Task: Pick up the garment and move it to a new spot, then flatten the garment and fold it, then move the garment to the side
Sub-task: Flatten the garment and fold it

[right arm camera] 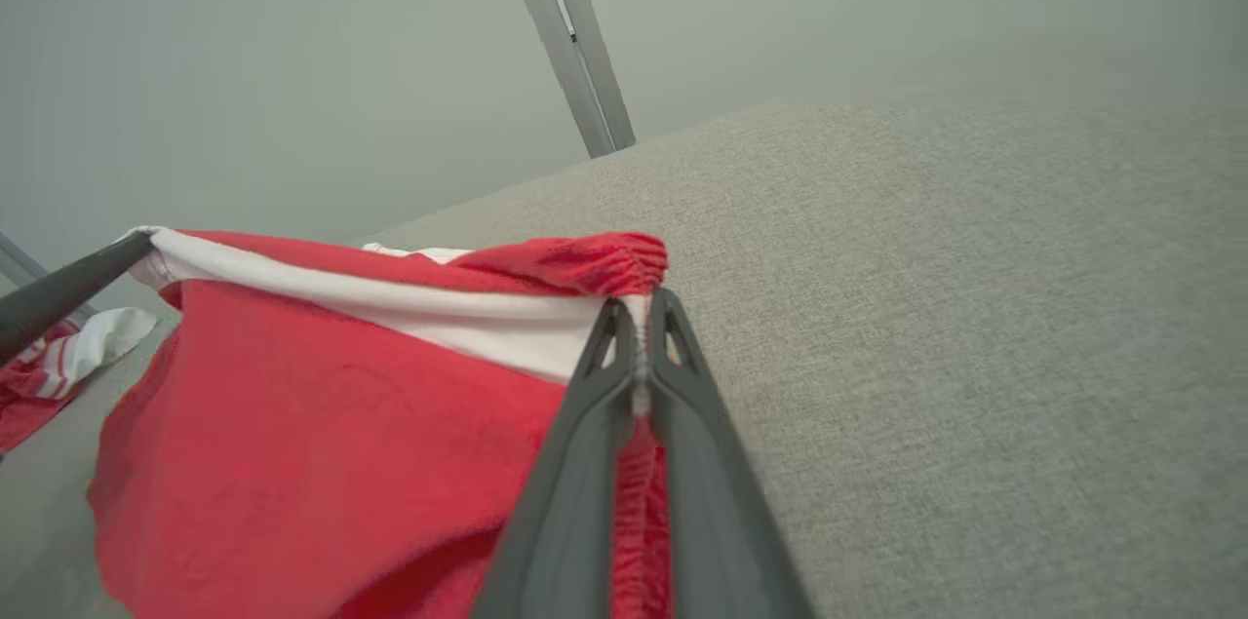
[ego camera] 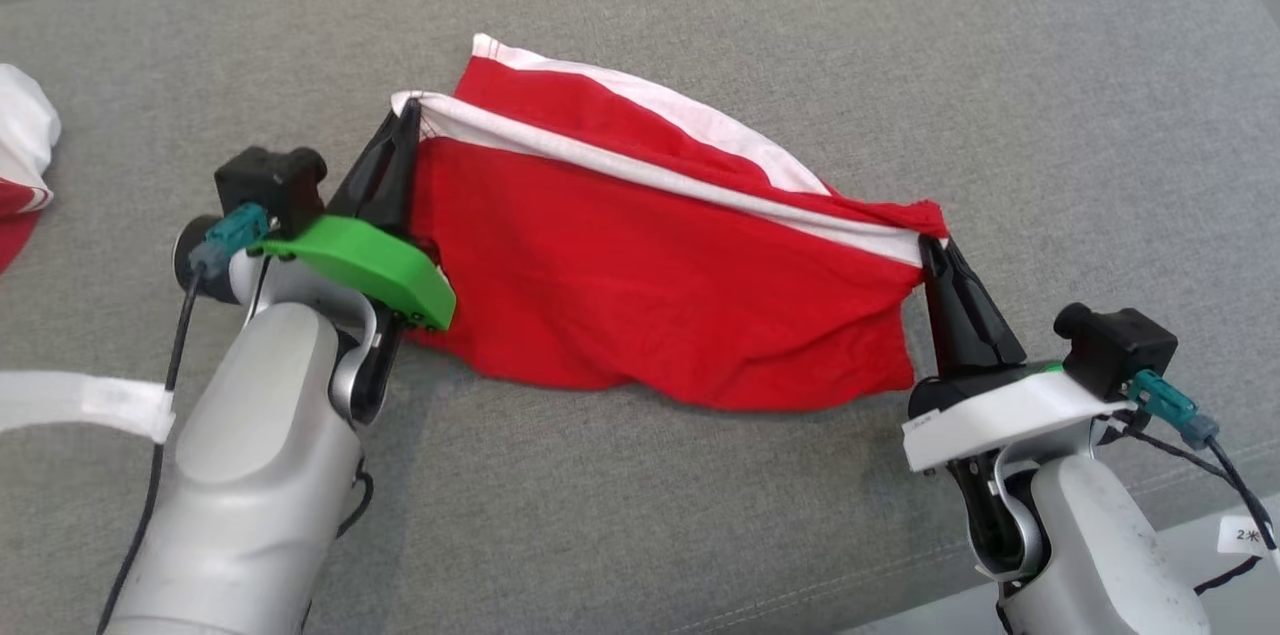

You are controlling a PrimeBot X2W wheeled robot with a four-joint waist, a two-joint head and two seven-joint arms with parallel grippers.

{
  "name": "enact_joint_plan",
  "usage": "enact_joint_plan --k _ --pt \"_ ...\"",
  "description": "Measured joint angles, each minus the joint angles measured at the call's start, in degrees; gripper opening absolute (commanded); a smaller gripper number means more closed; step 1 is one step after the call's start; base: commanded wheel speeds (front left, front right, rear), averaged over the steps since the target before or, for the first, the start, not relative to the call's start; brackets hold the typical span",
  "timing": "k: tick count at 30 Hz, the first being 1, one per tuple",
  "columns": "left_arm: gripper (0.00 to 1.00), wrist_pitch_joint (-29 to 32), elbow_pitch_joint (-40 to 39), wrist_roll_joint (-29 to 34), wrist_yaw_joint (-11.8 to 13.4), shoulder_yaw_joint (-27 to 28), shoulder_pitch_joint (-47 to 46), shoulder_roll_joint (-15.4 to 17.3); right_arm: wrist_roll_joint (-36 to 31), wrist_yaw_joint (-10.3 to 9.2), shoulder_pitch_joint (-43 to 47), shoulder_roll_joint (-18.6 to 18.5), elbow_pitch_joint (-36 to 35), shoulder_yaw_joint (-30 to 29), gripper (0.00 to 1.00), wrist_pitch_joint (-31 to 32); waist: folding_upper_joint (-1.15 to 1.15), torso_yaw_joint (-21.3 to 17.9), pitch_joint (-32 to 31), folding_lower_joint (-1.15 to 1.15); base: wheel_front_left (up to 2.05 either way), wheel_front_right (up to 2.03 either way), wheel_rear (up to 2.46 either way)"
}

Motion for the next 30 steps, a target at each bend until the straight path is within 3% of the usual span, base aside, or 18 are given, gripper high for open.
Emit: enact_joint_plan --k 10,25,26,27,28,29,30 --pt "0.0 0.9 15.11 -1.75 -0.01 -5.73 -13.28 -0.65 3.61 0.0 -6.66 0.0 6.14 0.82 0.0 0.0 0.0 -3.5 6.63 0.0 0.0 0.0 0.0" --pt "0.0 -0.1 26.39 -3.28 -0.01 -8.2 -22.12 -1.65 5.55 0.0 -11.3 0.0 10.12 3.61 0.0 0.0 0.0 -6.32 9.29 0.0 0.0 0.0 0.0" --pt "0.0 -0.11 26.79 -3.3 -0.01 -8.27 -22.38 -1.71 5.57 0.0 -11.62 0.0 10.26 3.65 0.19 0.0 0.0 -6.35 9.32 0.0 0.0 0.0 0.0" --pt "0.0 -0.11 27.35 -3.34 -0.01 -8.27 -22.62 -1.78 5.64 0.0 -11.84 0.01 10.35 3.63 0.48 -0.01 0.0 -6.37 9.33 0.0 0.0 0.0 0.0" --pt "0.0 -0.2 27.69 -3.44 -0.01 -8.09 -22.79 -1.83 5.71 0.0 -11.99 0.01 10.44 3.58 1.0 -0.01 0.0 -6.36 9.32 0.0 0.0 0.0 0.0" --pt "0.72 -0.26 27.26 -3.45 0.19 -7.39 -23.17 -1.87 5.82 0.0 -12.25 0.03 10.17 3.15 1.0 0.0 0.0 -6.29 9.29 0.0 0.0 0.0 0.0" --pt "1.0 -0.27 26.57 -3.41 0.32 -7.15 -23.4 -1.87 5.82 0.0 -12.41 0.01 10.01 3.0 1.0 0.0 0.0 -6.24 9.24 0.0 0.0 0.0 0.0"
